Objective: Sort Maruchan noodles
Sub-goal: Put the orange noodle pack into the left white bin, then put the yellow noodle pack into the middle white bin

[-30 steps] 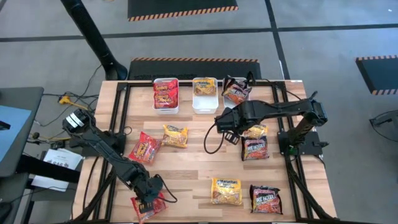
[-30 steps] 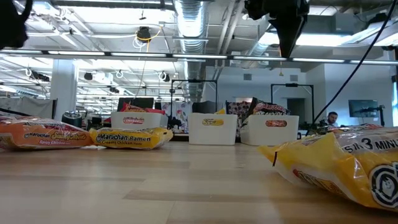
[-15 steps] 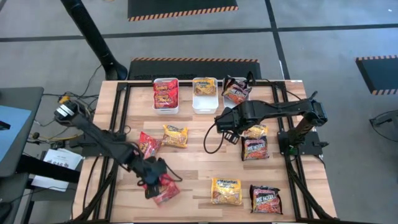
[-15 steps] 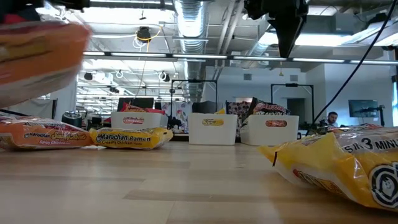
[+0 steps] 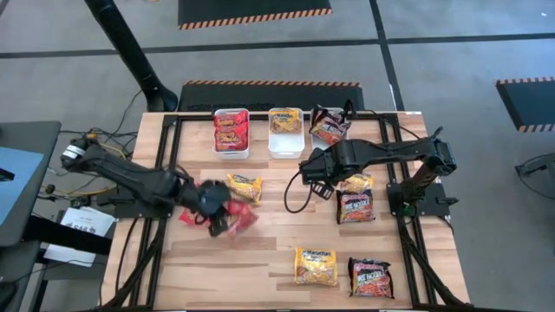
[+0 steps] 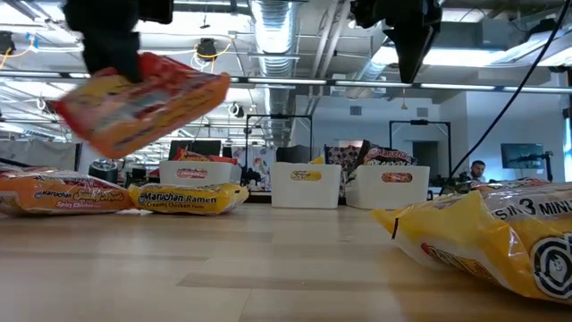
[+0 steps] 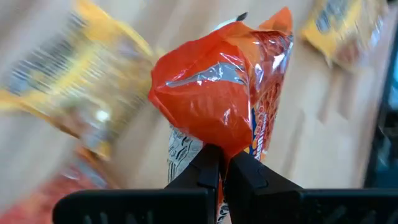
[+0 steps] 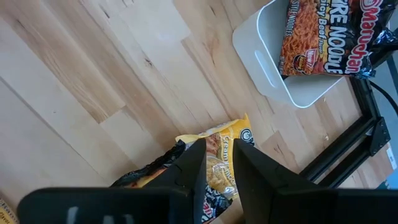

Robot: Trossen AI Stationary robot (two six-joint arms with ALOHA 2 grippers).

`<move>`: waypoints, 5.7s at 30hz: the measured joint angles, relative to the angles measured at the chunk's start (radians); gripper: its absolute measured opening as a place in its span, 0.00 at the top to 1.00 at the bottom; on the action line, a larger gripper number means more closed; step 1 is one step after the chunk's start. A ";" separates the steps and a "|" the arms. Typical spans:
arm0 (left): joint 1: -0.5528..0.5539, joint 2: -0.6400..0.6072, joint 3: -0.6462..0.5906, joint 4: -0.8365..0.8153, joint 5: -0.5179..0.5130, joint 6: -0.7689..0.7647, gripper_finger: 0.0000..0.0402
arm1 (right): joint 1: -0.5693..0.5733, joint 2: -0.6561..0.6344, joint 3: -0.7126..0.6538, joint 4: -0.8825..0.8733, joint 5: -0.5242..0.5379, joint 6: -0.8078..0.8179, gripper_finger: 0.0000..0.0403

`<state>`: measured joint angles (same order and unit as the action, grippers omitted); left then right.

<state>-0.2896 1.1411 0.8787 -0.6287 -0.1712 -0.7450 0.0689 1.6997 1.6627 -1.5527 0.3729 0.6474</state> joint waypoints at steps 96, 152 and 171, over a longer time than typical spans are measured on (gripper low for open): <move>0.930 0.411 0.217 -0.171 -0.008 1.092 1.00 | -0.089 0.007 0.000 0.252 0.018 0.044 0.74; 0.843 0.010 0.212 -0.274 0.398 0.777 1.00 | 0.134 0.026 -0.002 0.254 -0.485 -0.059 0.44; 0.562 0.010 0.212 -0.271 0.474 0.530 1.00 | 0.308 0.024 -0.317 0.687 -0.671 -0.126 0.44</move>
<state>0.2728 1.1508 1.0908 -0.8993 0.3027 -0.2152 0.3767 1.7233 1.3453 -0.8661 -0.2978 0.5218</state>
